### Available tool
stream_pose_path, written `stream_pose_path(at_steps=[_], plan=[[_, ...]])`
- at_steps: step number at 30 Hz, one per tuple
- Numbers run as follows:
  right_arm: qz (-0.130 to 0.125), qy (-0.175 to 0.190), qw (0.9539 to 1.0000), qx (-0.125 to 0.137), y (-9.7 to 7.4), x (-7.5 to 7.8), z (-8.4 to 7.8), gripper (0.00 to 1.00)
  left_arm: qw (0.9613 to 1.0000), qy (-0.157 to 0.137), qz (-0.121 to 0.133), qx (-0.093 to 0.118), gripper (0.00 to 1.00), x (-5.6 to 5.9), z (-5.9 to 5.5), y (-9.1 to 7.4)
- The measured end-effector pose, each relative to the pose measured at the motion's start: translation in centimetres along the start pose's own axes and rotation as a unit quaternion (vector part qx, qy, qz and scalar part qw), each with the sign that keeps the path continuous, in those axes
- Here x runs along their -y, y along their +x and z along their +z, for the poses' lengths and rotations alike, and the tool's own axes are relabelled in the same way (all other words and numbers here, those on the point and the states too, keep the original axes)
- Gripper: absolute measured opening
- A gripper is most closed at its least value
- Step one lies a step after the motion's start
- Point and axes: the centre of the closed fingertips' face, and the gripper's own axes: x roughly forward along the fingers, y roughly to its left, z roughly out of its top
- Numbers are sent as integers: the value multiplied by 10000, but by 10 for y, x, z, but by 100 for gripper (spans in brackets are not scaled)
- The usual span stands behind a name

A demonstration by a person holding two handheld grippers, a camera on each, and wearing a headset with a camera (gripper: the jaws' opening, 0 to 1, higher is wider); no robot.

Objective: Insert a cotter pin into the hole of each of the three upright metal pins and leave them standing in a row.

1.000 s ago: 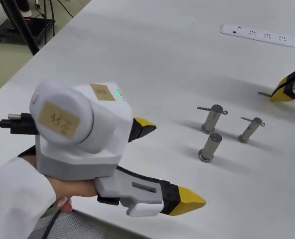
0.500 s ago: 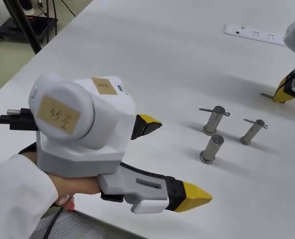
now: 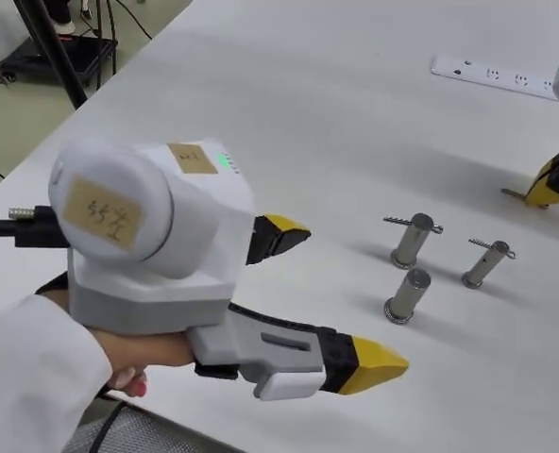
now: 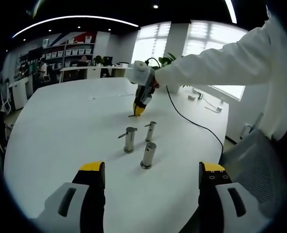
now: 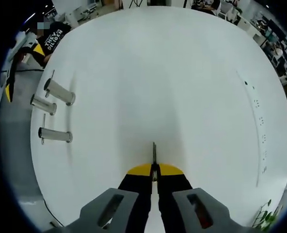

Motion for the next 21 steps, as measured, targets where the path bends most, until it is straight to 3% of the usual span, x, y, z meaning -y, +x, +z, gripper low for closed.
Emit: stream_pose_path(at_steps=[4,9,14,19,21], plan=[[-60,58,10000,25,2,5,0,0,10000,3,-9,1,77,0,1,0],[-254,-321,9989,-224,4,8,0,0,10000,17,-35,79,77,2,5,0],[-256,-335,9989,-196,0,9,-1,0,9999,55,0,133,75,1,9,-1],[-471,-319,9984,45,-16,12,-8,0,9998,59,36,169,73,0,12,-1],[-593,-254,9976,255,-26,12,-9,0,9998,47,45,195,72,-1,14,-1]])
